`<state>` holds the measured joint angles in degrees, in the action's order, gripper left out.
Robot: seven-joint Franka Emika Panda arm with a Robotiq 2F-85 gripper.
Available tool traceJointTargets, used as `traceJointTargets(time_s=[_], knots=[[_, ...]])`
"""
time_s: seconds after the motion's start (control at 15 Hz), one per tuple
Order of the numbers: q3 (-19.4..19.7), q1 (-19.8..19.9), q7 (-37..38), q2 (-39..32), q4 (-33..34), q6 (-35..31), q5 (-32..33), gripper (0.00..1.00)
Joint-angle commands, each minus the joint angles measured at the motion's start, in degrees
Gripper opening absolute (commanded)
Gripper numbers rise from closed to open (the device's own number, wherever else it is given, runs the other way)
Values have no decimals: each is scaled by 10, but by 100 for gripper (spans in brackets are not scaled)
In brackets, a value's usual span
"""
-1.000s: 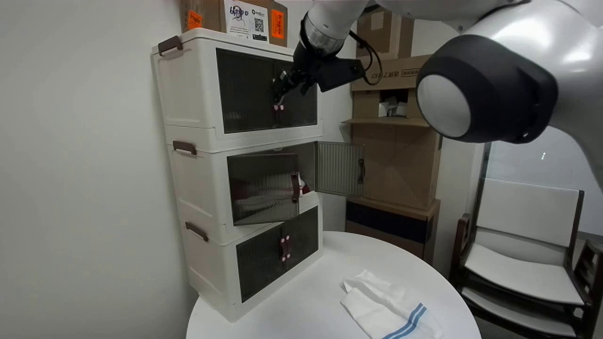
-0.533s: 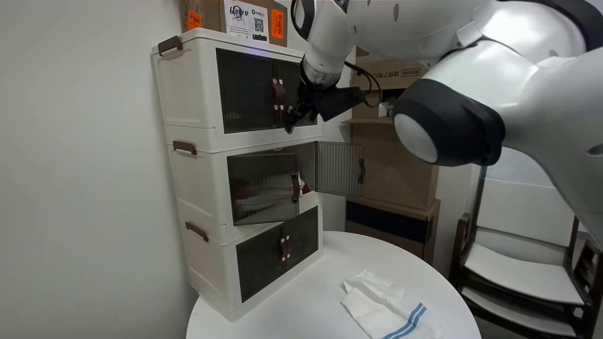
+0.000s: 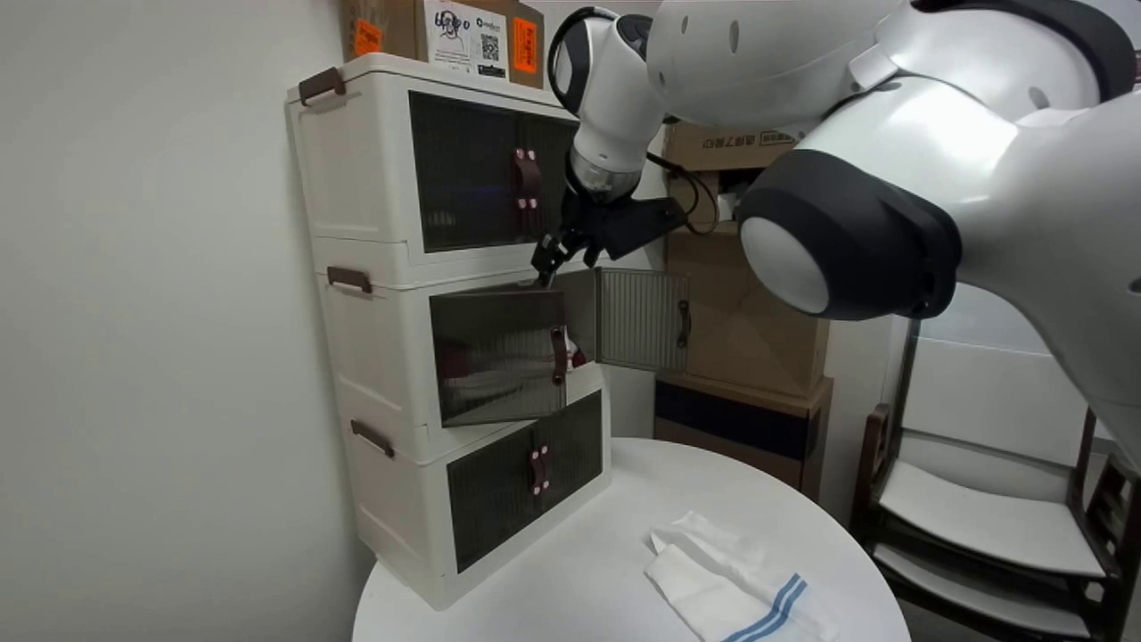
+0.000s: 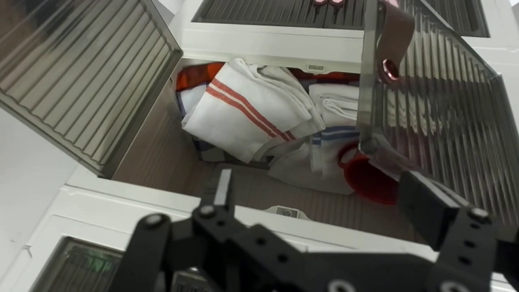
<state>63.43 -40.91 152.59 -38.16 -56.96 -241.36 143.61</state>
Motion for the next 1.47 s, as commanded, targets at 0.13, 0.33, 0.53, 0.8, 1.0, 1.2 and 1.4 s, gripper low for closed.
traceJointTargets(time_s=[0.13,0.33,0.53,0.8,1.0,1.2,1.4], knots=[[13,-26,-109,5,-77,-8,0,100],[16,-41,-195,1,-129,-9,0,100],[30,-61,-278,-13,-167,-9,0,100],[77,-100,-357,-41,-186,-12,0,100],[123,-129,-390,-44,-185,-12,0,100],[159,-148,-388,-41,-173,-11,0,100],[175,-157,-384,-42,-165,-11,0,100]])
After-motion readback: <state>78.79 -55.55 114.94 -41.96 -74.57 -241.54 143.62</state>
